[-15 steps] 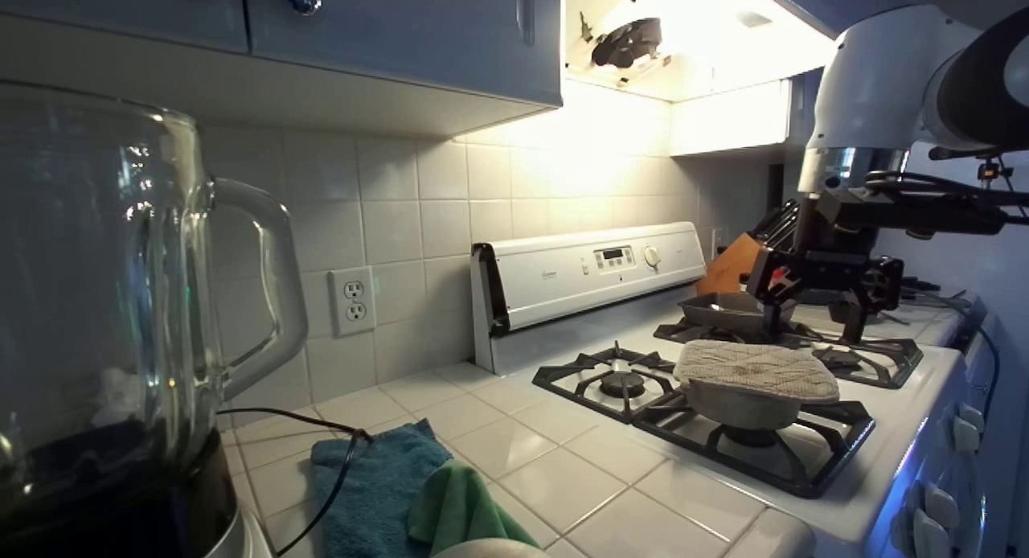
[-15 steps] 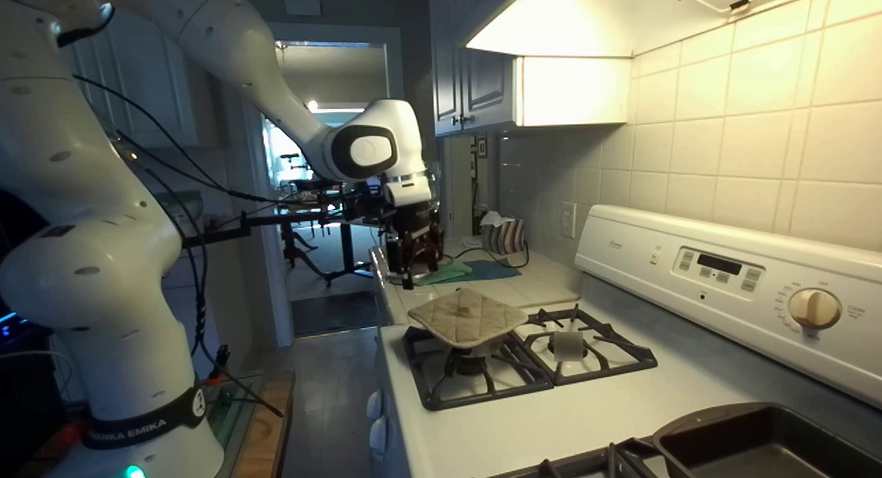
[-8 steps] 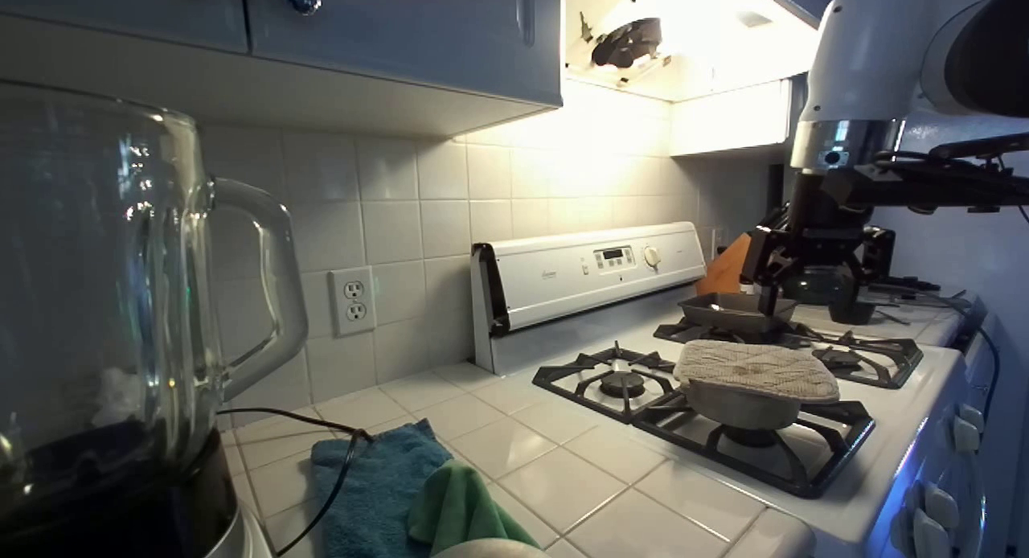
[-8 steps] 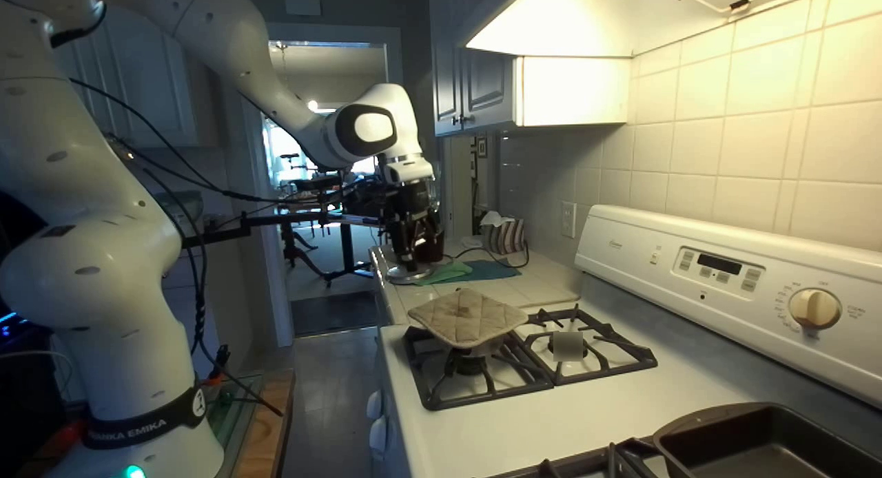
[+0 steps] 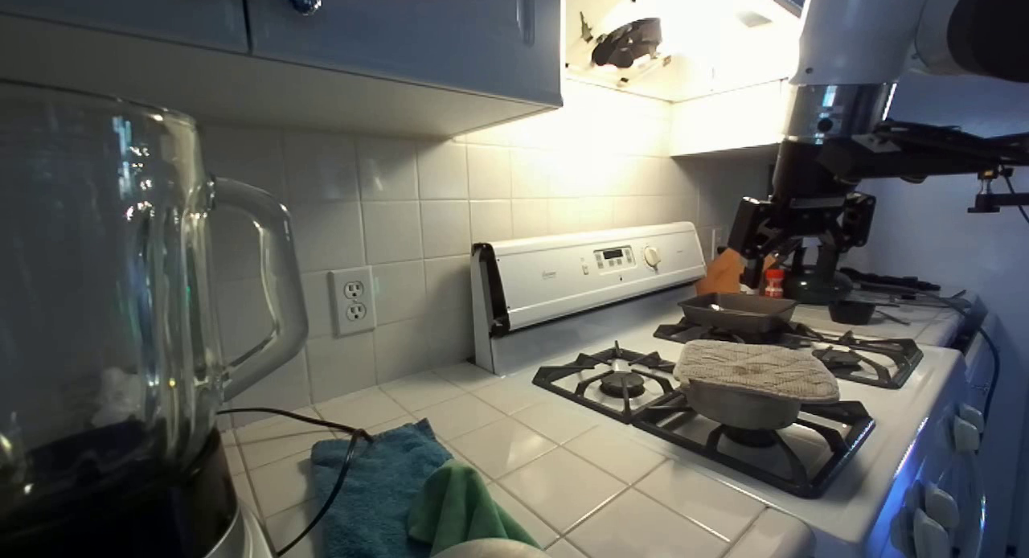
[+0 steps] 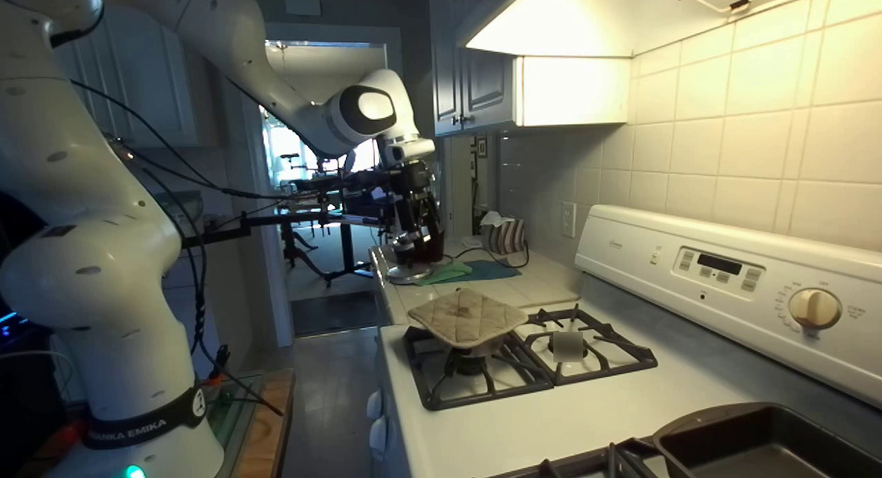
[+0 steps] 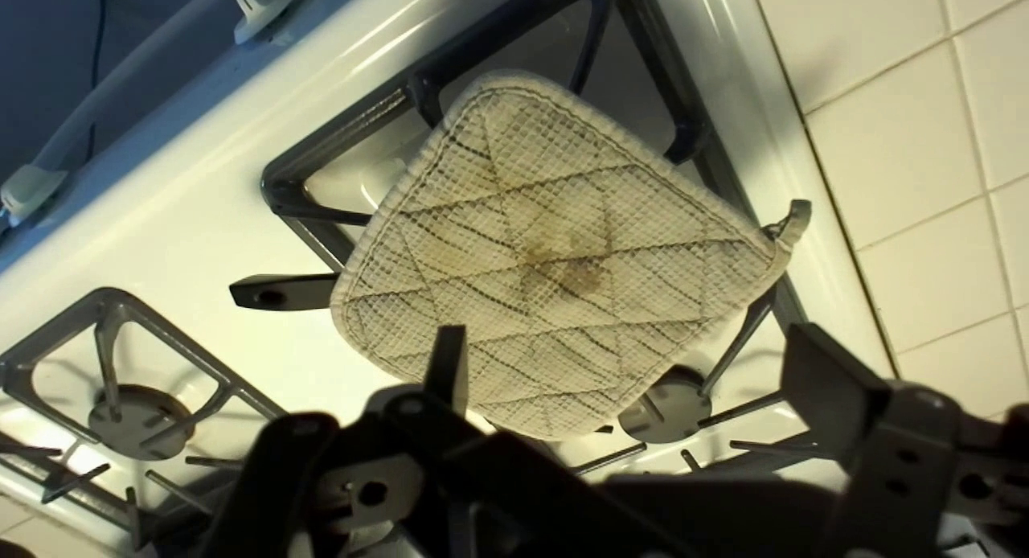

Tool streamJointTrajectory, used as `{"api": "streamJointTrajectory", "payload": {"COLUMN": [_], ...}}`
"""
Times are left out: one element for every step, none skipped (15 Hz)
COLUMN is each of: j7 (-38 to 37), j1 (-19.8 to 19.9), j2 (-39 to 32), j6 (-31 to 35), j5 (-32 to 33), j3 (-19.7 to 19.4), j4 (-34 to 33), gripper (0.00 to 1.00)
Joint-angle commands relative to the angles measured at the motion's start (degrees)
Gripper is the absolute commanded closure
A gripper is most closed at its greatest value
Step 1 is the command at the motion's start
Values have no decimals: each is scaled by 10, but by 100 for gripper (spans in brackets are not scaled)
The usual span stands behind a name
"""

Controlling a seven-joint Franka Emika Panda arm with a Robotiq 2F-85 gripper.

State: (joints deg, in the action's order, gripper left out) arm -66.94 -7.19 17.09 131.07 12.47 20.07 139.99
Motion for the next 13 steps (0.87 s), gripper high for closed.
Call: {"api": "streamJointTrajectory", "payload": {"j7": [-8, 0, -1, -1, -1, -1, -1, -1, -1, -1, -1, -1, -1], "j1": [-3, -5, -5, -5, -5, -5, -5, -5, -5, -5, -5, -5, -5], "j2": [7, 0, 0, 0, 0, 0, 0, 0, 0, 0, 0, 0, 0], "j6": [-18, -4, -5, -5, -5, -5, -5, -5, -5, -5, -5, -5, -5], "j5": [26, 8, 10, 11, 12, 12, 12, 12, 12, 13, 13, 13, 13], "j3": [8, -1, 1, 1, 1, 1, 1, 1, 1, 1, 1, 1, 1], "j4": [-13, -6, -8, -9, -9, -9, -9, -9, -9, -9, -9, -9, -9], "gripper": [0, 0, 0, 0, 0, 0, 0, 0, 0, 0, 0, 0, 0]}}
